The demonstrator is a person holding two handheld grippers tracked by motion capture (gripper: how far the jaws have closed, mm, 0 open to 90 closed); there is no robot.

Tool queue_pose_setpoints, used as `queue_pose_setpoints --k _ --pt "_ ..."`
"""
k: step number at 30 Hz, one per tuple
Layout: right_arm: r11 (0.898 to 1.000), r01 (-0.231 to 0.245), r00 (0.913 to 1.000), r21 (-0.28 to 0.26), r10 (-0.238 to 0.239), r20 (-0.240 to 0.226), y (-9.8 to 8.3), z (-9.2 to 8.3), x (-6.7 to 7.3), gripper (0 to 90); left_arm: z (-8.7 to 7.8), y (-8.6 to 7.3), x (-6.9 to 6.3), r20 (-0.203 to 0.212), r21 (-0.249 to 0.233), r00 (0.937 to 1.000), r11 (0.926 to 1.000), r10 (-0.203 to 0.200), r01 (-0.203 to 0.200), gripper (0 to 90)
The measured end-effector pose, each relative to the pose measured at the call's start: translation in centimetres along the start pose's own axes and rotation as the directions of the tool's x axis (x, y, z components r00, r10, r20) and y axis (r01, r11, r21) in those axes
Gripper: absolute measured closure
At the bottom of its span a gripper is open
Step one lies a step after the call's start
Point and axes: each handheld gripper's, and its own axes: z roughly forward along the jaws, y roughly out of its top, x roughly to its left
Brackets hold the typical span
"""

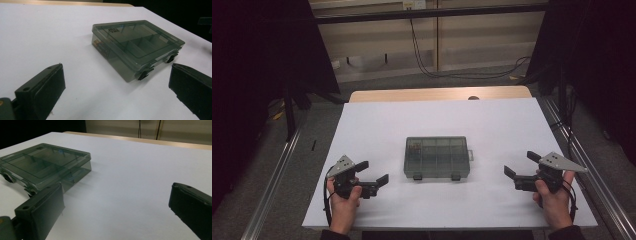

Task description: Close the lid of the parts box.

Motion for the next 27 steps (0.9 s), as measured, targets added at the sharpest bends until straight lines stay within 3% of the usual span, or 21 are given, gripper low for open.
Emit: queue_pose_setpoints --k 16,27 --pt "1.000 -0.025 0.9990 -0.003 0.025 0.038 -0.7 -2.5 -1.4 0.0 -2.9 -0.9 1.6 -0.051 -0.032 0.9986 0.9994 -0.012 0.011 0.1" --pt "1.000 -0.021 0.9989 0.011 0.020 0.041 -1.1 -3.1 -1.5 0.0 -3.7 -1.3 2.1 -0.076 -0.036 0.9967 0.9990 -0.028 0.026 0.0"
